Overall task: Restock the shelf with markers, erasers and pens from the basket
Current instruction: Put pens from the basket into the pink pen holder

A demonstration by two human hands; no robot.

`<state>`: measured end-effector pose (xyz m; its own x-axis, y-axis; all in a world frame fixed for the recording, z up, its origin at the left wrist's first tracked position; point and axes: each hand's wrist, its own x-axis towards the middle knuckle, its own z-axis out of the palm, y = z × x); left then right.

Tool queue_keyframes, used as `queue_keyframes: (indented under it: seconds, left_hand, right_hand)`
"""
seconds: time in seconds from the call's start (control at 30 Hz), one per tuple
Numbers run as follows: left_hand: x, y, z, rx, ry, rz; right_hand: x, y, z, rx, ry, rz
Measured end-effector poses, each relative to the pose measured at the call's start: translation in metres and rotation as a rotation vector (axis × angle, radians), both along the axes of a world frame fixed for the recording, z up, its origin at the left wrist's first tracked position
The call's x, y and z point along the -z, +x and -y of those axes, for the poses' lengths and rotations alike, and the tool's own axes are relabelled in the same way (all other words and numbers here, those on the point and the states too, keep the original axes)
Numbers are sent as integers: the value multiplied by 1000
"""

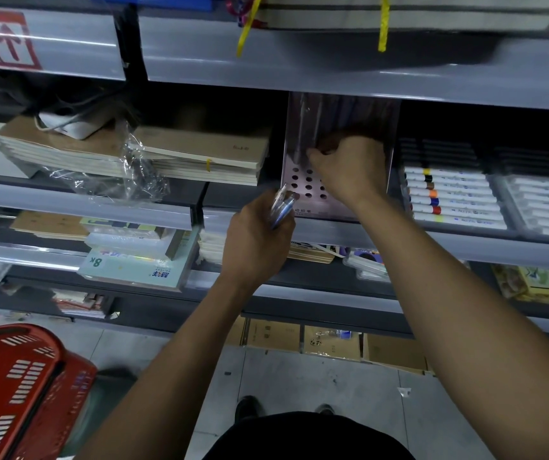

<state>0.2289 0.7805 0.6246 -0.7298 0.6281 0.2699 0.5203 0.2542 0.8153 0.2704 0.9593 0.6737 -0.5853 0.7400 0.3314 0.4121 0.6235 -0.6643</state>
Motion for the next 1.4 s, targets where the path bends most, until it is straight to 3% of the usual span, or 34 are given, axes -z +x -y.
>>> queue_keyframes:
  seconds: [0.17,0.37,0.67,0.87,1.1,1.4]
  left_hand:
    - [-7,4,-1,-15,-12,79]
    - [-25,9,4,207,272,827]
    - [-35,12,4,281,387,1183]
    - [-32,14,1,257,353,1090]
    - [-28,18,-1,225,405,1016]
    - [-26,22,-3,198,379,740]
  right_hand:
    - [1,1,2,-24,-14,-28]
    - [-3,13,8,-13,5,-96]
    - [0,60,58,-248,-128,-249]
    - [6,75,77,-412,-201,-201]
    - [11,76,79,-376,-263,-152]
    - [3,75,77,-343,-510,-206]
